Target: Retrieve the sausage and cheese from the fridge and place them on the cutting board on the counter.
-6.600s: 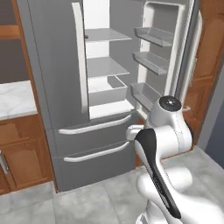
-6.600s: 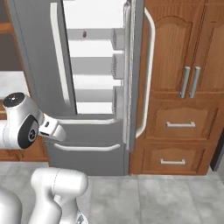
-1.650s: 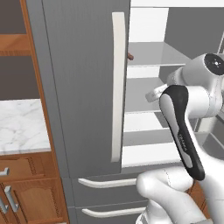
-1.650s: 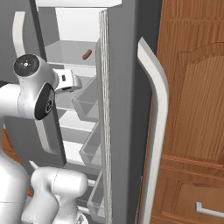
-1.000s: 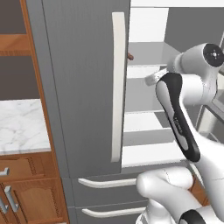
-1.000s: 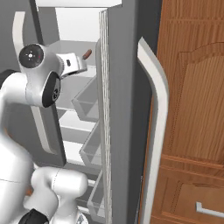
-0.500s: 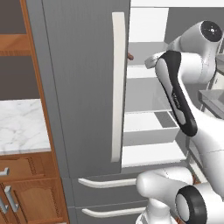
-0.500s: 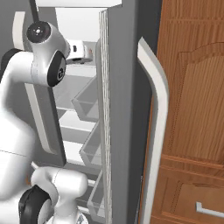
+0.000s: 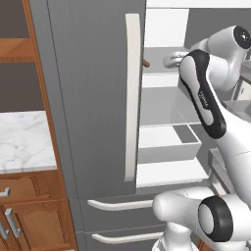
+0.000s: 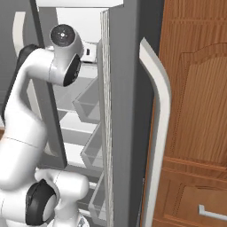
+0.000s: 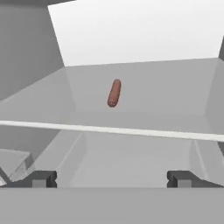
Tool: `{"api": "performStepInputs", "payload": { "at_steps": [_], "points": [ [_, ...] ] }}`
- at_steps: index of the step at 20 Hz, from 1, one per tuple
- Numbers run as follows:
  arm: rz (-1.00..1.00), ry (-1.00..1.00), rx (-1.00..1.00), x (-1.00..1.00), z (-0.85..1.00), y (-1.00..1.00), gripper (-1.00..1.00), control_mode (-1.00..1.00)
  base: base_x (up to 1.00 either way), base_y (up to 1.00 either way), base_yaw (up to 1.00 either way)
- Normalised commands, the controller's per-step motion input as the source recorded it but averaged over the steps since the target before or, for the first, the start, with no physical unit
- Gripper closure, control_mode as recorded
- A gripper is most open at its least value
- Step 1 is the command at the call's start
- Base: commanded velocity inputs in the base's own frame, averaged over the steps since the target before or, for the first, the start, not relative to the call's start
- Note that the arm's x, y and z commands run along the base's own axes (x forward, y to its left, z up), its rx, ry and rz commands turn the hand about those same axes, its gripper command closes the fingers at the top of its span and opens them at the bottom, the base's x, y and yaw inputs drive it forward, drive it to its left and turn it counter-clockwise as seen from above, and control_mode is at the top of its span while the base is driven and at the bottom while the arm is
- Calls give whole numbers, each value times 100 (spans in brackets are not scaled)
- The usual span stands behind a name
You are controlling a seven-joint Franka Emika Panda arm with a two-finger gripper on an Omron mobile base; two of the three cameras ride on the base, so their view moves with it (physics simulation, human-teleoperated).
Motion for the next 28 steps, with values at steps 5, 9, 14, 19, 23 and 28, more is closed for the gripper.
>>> {"api": "performStepInputs", "payload": {
  "at_steps": [5,9,14,19,23,28],
  "points": [
    [0,-11,6,36,-8,8,-100,-100,0,0,0],
    [0,-1,0,57,0,6,-100,-100,0,0,0],
    [0,6,-9,50,-1,0,-100,-100,0,0,0],
    [1,8,-2,47,0,1,-100,-100,0,0,0],
    [2,1,0,41,0,0,-100,-100,0,0,0],
    [2,0,-1,33,-10,0,-100,-100,0,0,0]
  ]
}}
